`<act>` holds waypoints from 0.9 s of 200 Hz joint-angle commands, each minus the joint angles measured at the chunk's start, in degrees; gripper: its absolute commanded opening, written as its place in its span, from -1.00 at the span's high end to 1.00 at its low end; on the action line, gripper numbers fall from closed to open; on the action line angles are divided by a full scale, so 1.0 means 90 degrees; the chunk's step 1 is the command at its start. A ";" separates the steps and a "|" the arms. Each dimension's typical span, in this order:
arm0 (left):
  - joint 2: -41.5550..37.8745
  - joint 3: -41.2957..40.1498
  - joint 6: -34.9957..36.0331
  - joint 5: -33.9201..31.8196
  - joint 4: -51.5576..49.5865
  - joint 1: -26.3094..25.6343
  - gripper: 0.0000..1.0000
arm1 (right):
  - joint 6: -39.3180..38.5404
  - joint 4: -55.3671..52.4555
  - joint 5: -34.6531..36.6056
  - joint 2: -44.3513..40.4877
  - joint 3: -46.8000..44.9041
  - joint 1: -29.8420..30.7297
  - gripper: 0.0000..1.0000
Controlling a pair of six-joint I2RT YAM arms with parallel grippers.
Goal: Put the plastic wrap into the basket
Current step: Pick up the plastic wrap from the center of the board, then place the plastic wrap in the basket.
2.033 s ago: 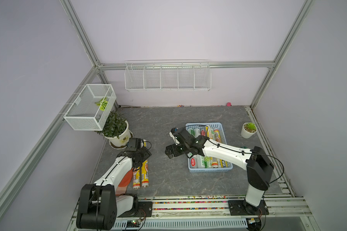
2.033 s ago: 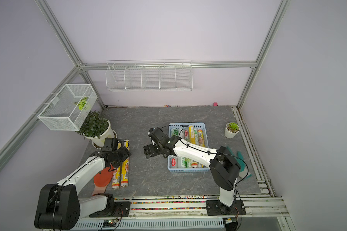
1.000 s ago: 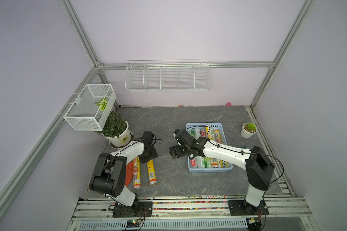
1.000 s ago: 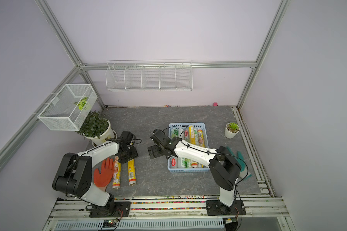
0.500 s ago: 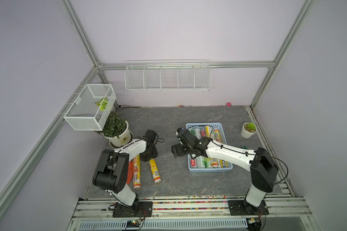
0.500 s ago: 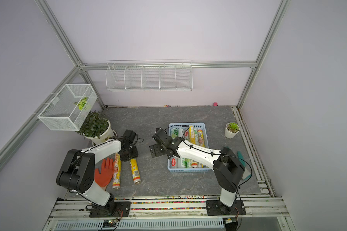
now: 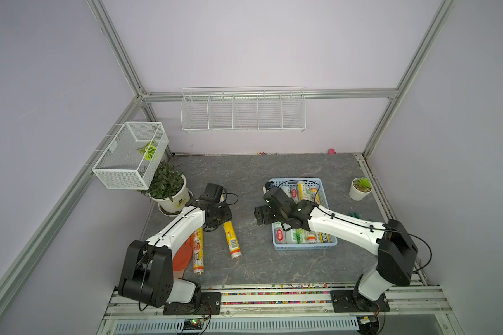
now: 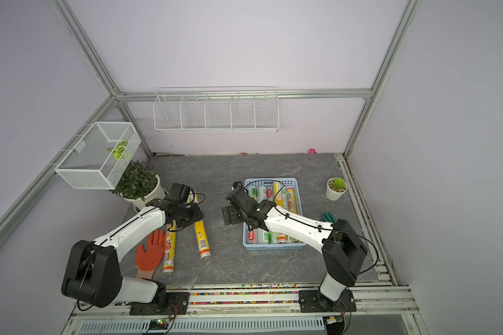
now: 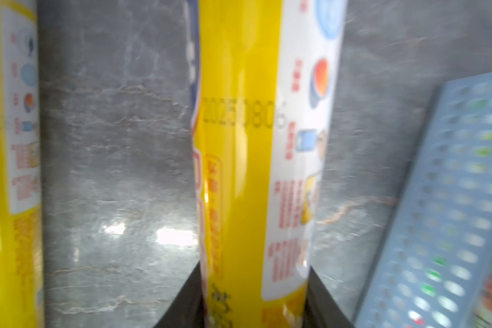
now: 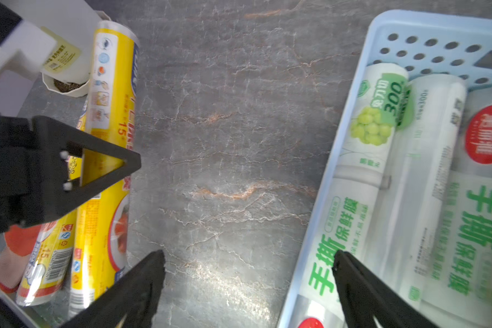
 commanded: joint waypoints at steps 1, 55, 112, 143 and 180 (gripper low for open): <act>-0.0351 -0.0141 -0.0132 0.0886 0.0582 -0.0022 0.77 | 0.0141 0.0305 0.0373 -0.0567 -0.0371 -0.0108 -0.95; -0.0728 0.0353 -0.0540 0.1777 0.1485 -0.0582 0.74 | 0.0365 0.0581 0.0125 -0.1609 -0.1251 -0.0738 -0.95; 0.0391 0.1531 -0.0915 0.1375 0.1823 -0.1762 0.74 | 0.0560 0.0329 -0.0094 -0.2520 -0.1895 -0.1582 -0.95; 0.1412 0.2537 -0.0955 0.0982 0.1430 -0.2332 0.76 | 0.0631 0.0185 -0.0470 -0.3024 -0.2281 -0.2261 -0.95; 0.2569 0.3737 -0.1011 0.0656 0.0699 -0.2704 0.79 | 0.0620 0.0067 -0.0976 -0.3583 -0.2722 -0.2939 -0.95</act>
